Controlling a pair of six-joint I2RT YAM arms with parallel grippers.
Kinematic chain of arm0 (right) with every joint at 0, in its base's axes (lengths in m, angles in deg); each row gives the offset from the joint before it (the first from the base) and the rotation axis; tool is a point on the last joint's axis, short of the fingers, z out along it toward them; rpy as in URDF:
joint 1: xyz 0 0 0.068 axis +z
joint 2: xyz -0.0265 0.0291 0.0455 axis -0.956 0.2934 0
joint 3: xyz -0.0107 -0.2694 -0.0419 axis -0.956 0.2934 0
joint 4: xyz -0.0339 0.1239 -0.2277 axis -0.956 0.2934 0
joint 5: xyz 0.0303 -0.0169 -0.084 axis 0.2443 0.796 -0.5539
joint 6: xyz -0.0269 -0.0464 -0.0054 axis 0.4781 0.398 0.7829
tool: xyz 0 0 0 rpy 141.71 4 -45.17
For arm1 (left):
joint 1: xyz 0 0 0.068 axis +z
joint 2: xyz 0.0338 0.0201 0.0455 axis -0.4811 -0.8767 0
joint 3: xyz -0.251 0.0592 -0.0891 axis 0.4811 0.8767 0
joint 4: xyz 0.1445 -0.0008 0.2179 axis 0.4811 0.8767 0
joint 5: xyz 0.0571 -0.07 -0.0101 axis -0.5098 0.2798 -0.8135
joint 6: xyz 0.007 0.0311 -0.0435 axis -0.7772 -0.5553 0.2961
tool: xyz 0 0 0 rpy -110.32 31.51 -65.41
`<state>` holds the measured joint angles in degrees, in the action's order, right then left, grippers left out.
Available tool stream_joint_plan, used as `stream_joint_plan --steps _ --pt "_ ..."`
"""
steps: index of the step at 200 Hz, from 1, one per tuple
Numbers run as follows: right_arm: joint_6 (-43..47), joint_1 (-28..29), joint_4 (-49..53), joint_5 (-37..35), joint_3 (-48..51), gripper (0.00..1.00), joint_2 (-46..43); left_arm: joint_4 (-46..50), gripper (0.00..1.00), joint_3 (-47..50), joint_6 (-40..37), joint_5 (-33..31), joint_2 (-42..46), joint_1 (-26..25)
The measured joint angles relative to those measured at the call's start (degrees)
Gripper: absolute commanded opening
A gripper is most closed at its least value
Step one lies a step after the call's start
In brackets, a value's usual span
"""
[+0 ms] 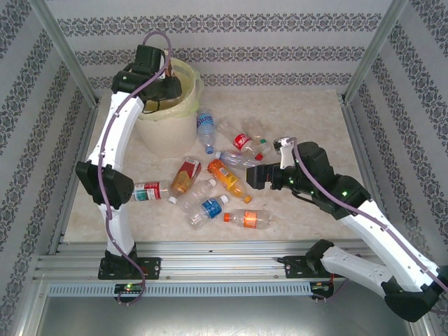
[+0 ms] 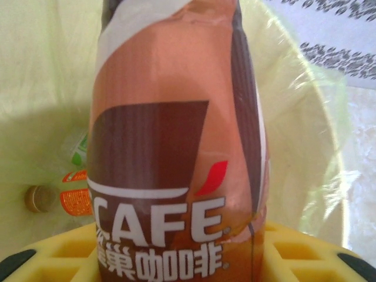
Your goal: Put the plastic bottles in the bin
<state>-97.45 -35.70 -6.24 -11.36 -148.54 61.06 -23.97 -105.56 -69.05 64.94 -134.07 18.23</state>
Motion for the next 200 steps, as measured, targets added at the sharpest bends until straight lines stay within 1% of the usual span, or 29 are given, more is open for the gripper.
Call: stream_joint_plan --steps 28,53,65,114,166,200 --pt "0.00 0.00 0.76 -0.13 0.00 0.98 0.59 2.08 0.54 0.00 0.09 0.35 -0.61 0.39" --pt "-0.02 0.00 1.73 -0.24 0.00 0.98 0.39 2.69 0.67 0.00 -0.15 1.09 -0.61 0.76" --pt "-0.15 0.00 2.12 -0.37 0.00 0.98 0.37 2.91 0.70 0.02 -0.39 1.57 -0.61 0.90" --pt "-0.63 0.00 2.78 -1.38 0.00 0.98 0.35 2.86 1.00 0.04 -2.10 3.04 -0.24 1.27" --pt "-0.63 0.00 3.52 -2.78 0.00 0.98 0.37 2.89 1.00 -1.20 -3.13 3.54 1.86 1.27" --pt "-1.38 -0.02 4.79 -3.93 0.00 0.98 0.63 2.89 1.00 -1.40 -4.07 5.79 5.44 1.27"
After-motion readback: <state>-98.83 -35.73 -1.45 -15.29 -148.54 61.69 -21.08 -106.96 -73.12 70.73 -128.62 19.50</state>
